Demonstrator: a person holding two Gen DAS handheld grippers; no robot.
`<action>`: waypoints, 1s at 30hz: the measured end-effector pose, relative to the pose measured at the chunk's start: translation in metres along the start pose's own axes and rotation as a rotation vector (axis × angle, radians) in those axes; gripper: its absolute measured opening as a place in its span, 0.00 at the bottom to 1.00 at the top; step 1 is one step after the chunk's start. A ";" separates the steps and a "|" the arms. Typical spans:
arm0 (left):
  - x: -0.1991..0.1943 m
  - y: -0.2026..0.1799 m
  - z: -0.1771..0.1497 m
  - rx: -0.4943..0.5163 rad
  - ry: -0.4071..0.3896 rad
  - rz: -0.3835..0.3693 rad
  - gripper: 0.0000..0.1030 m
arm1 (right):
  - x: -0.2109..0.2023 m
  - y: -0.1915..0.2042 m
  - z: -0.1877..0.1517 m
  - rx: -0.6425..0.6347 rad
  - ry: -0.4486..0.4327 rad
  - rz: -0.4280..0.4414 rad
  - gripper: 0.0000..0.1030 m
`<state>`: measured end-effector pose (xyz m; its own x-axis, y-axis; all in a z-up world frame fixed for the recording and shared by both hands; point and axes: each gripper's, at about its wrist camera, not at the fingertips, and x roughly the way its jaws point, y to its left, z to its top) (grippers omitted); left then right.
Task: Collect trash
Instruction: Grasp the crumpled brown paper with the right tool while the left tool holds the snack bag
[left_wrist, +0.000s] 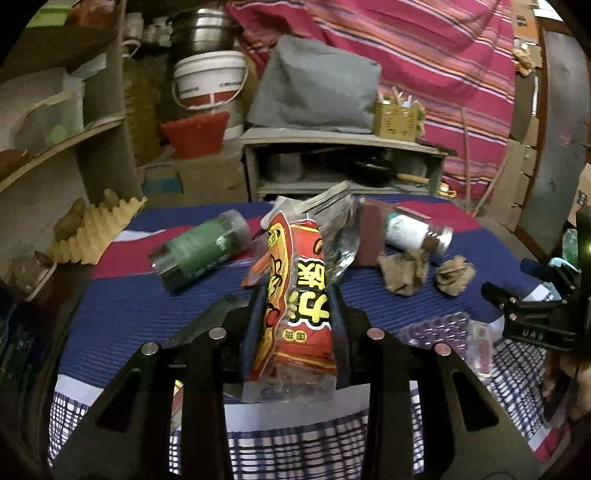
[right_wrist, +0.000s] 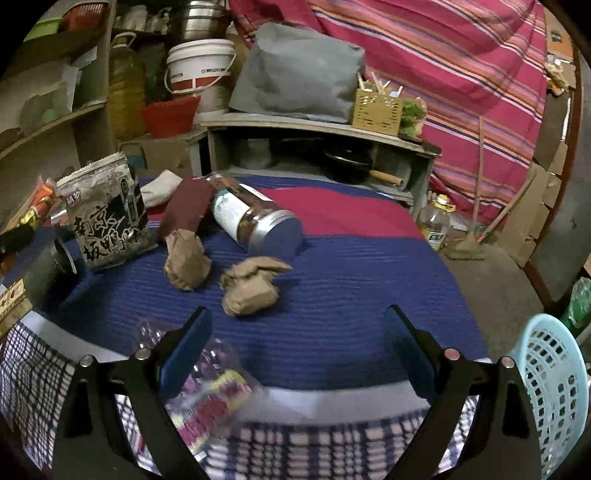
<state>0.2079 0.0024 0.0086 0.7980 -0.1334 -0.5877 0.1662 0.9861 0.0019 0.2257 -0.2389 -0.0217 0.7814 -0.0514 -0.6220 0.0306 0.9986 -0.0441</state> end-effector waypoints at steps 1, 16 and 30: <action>0.002 0.003 -0.001 -0.004 0.007 0.009 0.32 | 0.003 0.003 0.002 -0.005 0.005 0.002 0.89; 0.014 0.013 -0.004 -0.017 0.034 0.024 0.32 | 0.040 0.021 0.003 -0.027 0.101 0.089 0.41; 0.009 -0.022 -0.008 0.033 0.026 -0.020 0.32 | -0.041 -0.034 -0.015 0.037 -0.017 0.062 0.40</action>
<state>0.2070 -0.0202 -0.0034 0.7792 -0.1499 -0.6085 0.2015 0.9794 0.0167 0.1833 -0.2711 -0.0060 0.7932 0.0100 -0.6089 0.0049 0.9997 0.0229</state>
